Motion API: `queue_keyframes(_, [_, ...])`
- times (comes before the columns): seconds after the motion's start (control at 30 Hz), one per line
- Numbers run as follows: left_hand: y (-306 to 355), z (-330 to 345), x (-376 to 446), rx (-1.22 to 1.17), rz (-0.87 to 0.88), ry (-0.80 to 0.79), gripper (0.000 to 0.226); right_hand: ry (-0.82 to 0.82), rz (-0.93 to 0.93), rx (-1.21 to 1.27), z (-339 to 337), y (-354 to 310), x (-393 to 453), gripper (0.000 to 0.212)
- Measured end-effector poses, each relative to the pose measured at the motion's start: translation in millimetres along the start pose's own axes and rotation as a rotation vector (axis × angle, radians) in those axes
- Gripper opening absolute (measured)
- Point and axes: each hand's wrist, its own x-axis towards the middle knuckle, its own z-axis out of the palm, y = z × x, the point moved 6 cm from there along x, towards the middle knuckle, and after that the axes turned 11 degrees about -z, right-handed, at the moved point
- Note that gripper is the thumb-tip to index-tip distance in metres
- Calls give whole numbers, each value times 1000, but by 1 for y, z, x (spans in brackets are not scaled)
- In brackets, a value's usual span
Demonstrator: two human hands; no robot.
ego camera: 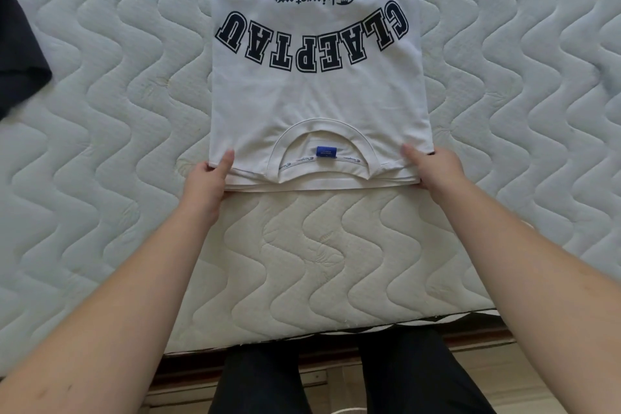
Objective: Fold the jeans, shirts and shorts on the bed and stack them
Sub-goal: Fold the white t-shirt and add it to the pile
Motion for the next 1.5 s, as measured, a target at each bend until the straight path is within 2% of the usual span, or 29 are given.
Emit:
queue_keyframes(0.07, [8, -3, -4, 37, 84, 160, 44, 122, -65, -181, -10, -5, 0, 41])
queue_keyframes(0.1, [11, -5, -6, 23, 114, 221, 40, 185, -94, -237, -14, -7, -3, 40])
queue_keyframes(0.17, [14, -8, -12, 6, 157, 306, 25, 238, -136, -241, -18, -6, -7, 35])
queue_keyframes(0.23, [17, -13, -16, 21, 193, 354, 24, 248, -154, -202, -21, -3, -11, 32])
queue_keyframes(0.37, [12, -18, -13, -4, 194, 254, 20, 207, -136, -14, -25, -2, -12, 22])
queue_keyframes(0.53, [9, -31, -5, 120, 177, 276, 27, 192, -76, 87, -24, 9, -17, 24])
queue_keyframes(0.6, [8, -33, -4, 187, 180, 286, 29, 151, -77, 56, -21, 15, -17, 26])
queue_keyframes(0.7, [6, -28, -6, 318, 186, 268, 31, 87, -138, -155, -20, 18, -16, 25])
queue_keyframes(0.8, [8, -26, -10, 345, 195, 273, 38, 105, -164, -241, -23, 16, -13, 30])
queue_keyframes(0.87, [9, -21, -12, 327, 189, 192, 35, 104, -144, -190, -22, 16, -9, 40])
queue_keyframes(0.97, [9, -13, -12, 269, 154, 57, 23, -8, -118, -80, -8, 16, -5, 36])
queue_keyframes(1.03, [12, -13, -12, 242, 119, 32, 25, -48, -105, -57, -3, 15, -4, 32])
queue_keyframes(1.17, [4, -6, -10, 50, -5, -104, 34, -24, -128, -127, -5, 15, -4, 31])
queue_keyframes(1.33, [-10, -7, -8, -121, -27, -73, 22, -33, -90, -126, -7, 34, -14, 26])
queue_keyframes(1.5, [-14, -14, -2, -54, 7, -60, 17, -7, -68, -115, -4, 51, -30, 34])
